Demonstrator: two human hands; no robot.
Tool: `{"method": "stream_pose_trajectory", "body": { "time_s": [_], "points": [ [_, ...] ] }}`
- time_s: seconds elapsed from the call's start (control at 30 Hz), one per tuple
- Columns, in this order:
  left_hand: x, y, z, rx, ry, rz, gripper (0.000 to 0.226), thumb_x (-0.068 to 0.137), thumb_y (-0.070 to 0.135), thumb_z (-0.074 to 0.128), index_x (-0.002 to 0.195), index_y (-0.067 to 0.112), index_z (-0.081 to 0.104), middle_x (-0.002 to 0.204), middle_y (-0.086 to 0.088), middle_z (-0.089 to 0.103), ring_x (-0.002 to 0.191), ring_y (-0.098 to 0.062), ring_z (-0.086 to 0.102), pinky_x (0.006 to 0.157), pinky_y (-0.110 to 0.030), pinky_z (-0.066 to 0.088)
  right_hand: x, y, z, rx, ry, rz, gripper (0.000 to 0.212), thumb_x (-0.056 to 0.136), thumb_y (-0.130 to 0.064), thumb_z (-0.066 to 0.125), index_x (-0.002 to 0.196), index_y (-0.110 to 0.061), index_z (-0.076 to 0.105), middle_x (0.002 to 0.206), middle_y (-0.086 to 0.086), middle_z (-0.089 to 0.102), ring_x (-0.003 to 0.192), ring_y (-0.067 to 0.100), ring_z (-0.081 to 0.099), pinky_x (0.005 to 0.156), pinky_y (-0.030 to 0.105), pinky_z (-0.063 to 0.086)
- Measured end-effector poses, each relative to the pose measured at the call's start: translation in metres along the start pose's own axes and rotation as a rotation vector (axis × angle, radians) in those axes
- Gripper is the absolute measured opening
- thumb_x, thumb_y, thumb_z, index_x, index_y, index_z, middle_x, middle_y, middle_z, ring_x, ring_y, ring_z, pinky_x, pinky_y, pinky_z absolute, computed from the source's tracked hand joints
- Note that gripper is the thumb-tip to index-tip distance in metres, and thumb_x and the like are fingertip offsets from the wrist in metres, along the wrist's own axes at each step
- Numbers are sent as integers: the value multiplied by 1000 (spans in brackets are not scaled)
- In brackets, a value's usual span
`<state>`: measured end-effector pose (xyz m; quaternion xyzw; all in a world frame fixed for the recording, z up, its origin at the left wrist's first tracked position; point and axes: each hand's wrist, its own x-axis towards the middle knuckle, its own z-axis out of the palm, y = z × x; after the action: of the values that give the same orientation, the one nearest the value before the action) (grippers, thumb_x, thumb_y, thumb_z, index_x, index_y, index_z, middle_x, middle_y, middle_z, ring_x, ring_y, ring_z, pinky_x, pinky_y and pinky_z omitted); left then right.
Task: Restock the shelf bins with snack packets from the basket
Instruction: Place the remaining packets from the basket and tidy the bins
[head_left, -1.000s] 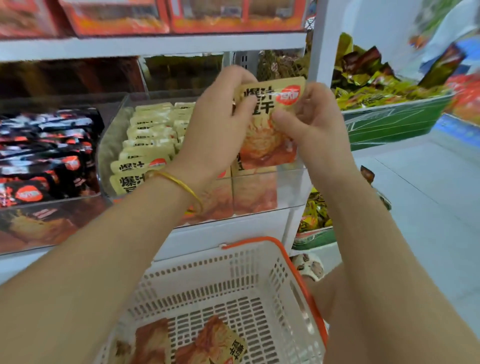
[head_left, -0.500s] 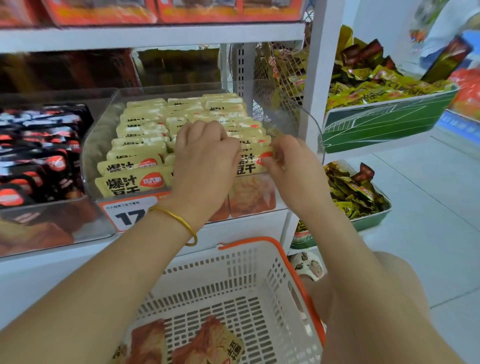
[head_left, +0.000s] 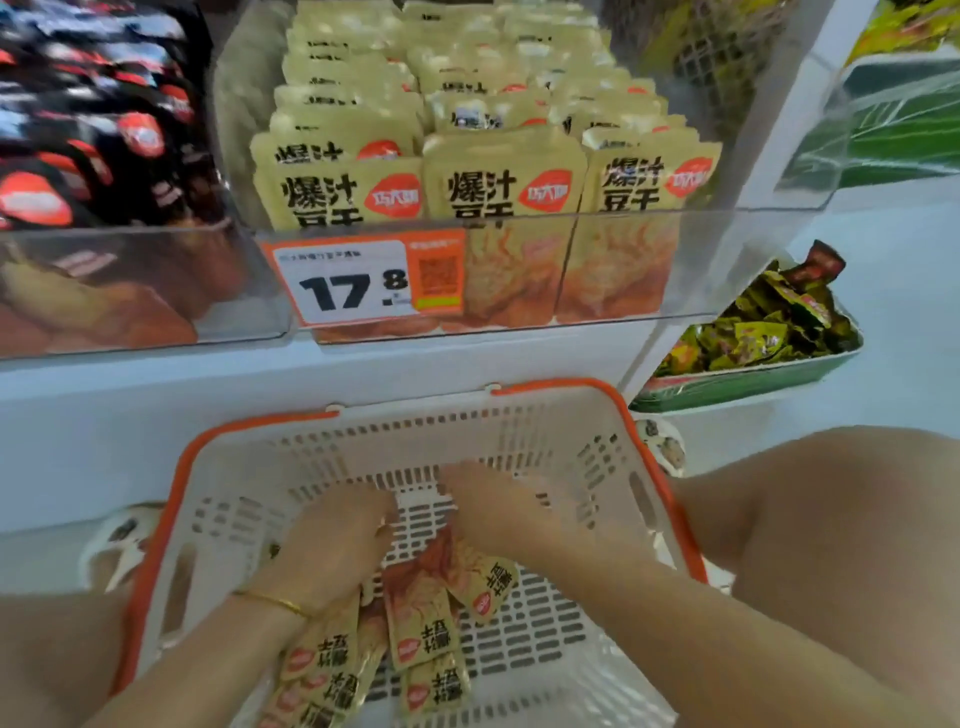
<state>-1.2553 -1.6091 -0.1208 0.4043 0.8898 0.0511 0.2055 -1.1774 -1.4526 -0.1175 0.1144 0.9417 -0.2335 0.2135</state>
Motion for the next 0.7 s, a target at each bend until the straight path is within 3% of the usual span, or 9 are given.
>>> {"method": "stream_pose_trajectory", "body": {
  "time_s": [0.1,0.2,0.27,0.33,0.43,0.53,0.63,0.7],
  "points": [
    [1,-20,18,17,-63,-68,16,93,20,43,91,19,59,89,4,56,83,-13,50,68,-28,37,32,18,75,-220,-181,21,39,92,-8,49,130,-9,41,131,14,43,123,35,43,94,46,45],
    [1,-22,23,12,-72,-115,14,89,16,42,81,17,53,82,2,52,79,-16,49,65,-31,42,51,33,128,-325,-205,17,55,94,-13,50,143,-15,25,151,15,21,135,36,28,96,51,44],
    [-1,-20,26,-8,-95,-129,13,90,16,40,89,19,53,92,1,53,88,-17,49,70,-30,42,57,41,146,-395,-224,-11,70,94,-15,52,149,-22,10,157,9,3,141,37,15,100,54,40],
    [-4,-18,29,-43,-122,-130,22,94,17,40,110,17,55,109,0,51,106,-19,45,85,-29,41,60,46,155,-434,-269,0,75,95,-23,52,150,-30,1,158,3,-7,144,36,3,103,58,33],
    [-3,-17,29,-81,-102,-118,27,96,20,40,119,17,54,117,-1,49,116,-18,39,92,-26,35,66,49,158,-514,-323,-7,80,93,-28,54,150,-31,-3,158,5,-9,143,39,-2,103,65,26],
    [-3,-17,32,-96,-106,-133,27,96,21,39,119,16,54,119,-2,51,116,-19,39,94,-27,35,69,49,166,-583,-278,7,85,87,-30,61,148,-28,2,153,15,6,139,43,7,100,66,27],
    [-4,-16,34,-77,-136,-154,28,96,19,39,118,15,55,119,-3,52,116,-20,41,95,-30,37,67,47,167,-609,-227,56,68,92,-27,53,147,-16,13,148,19,18,136,42,17,99,63,32],
    [-5,-14,34,-55,-160,-157,28,96,19,39,119,15,54,120,-3,52,116,-20,41,96,-31,38,64,52,165,-625,-218,69,65,94,-24,49,148,-11,15,151,18,13,139,40,13,104,61,30]
  ]
}}
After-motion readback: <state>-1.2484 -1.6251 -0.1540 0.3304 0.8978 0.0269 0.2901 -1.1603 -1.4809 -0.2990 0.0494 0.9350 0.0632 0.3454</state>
